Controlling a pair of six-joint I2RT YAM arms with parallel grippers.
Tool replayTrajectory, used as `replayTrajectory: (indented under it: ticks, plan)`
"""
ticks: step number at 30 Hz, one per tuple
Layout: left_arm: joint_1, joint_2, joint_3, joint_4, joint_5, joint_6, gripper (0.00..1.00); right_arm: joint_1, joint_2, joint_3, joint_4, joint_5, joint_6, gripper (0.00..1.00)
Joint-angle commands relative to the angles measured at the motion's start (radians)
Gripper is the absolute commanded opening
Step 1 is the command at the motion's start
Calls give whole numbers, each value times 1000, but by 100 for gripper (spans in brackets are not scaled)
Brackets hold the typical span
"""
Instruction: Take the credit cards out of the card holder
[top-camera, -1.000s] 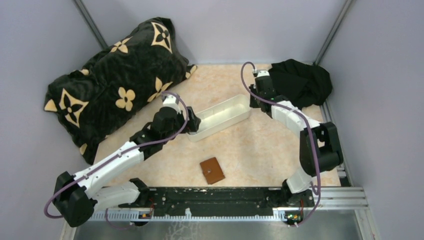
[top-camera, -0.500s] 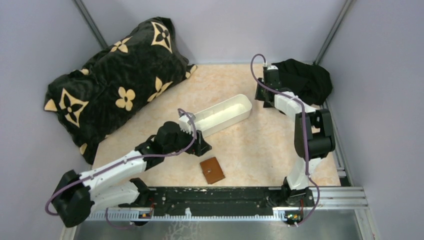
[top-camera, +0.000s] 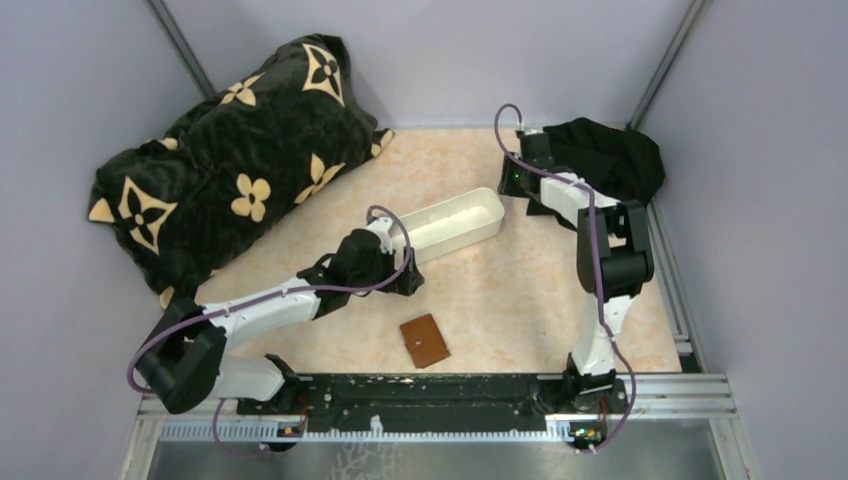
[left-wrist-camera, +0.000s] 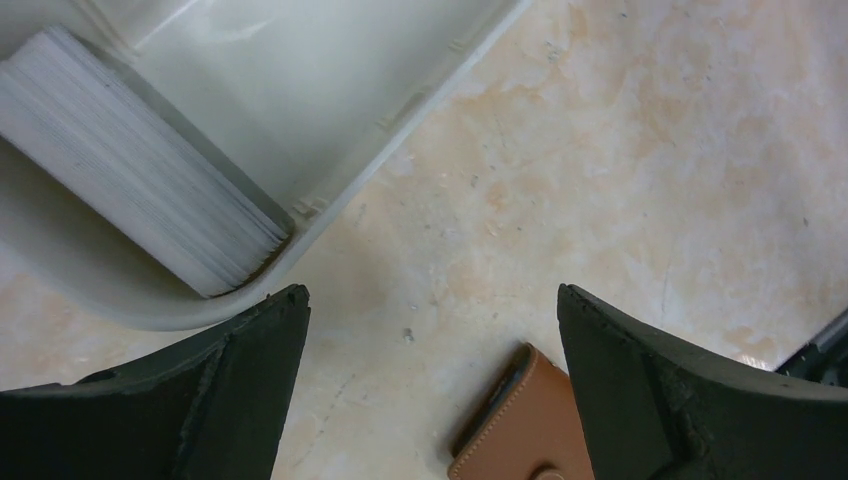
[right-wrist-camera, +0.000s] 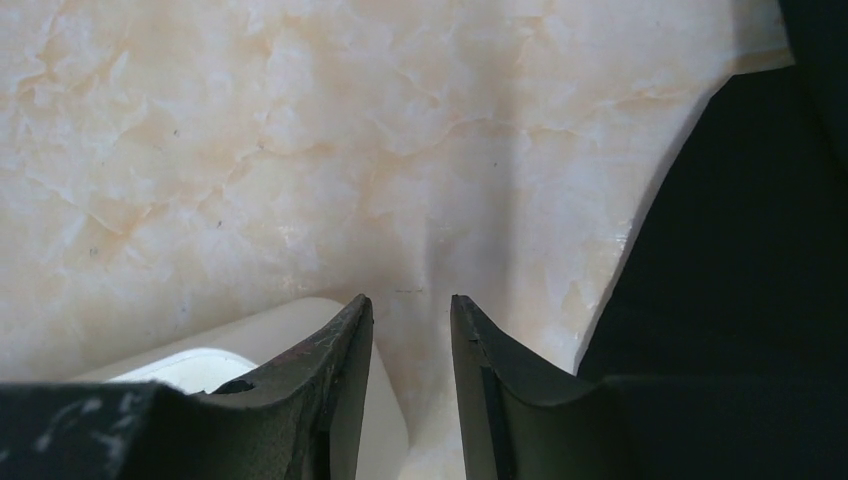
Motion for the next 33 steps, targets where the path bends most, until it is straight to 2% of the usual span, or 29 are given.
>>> replayTrajectory:
  ticks: [1, 10, 21, 25, 27, 28, 30, 31, 33]
  plan:
    - [59, 21, 41, -14, -54, 15, 99, 16, -32, -46, 37, -47, 14, 36]
    - [91, 81, 73, 3, -37, 28, 99, 81, -97, -141, 53, -56, 31, 37]
    - [100, 122, 133, 14, -43, 52, 100, 108, -76, -72, 41, -39, 57, 37]
    - [102, 89, 127, 6, -51, 59, 100, 106, -136, -105, 45, 65, 68, 37]
    - [101, 60, 123, -2, -2, 73, 100, 106, -200, -152, 56, 142, 77, 37]
    - [96, 42, 120, -2, 23, 102, 100, 112, -251, -189, 68, 212, 91, 39]
    - [32, 4, 106, 2, -34, 162, 100, 152, -393, -320, 162, 410, 90, 41]
    - [15, -17, 95, 0, -56, 180, 100, 177, -461, -384, 200, 492, 84, 44]
    - [6, -67, 71, -3, -48, 166, 100, 232, -592, -486, 239, 570, 82, 61]
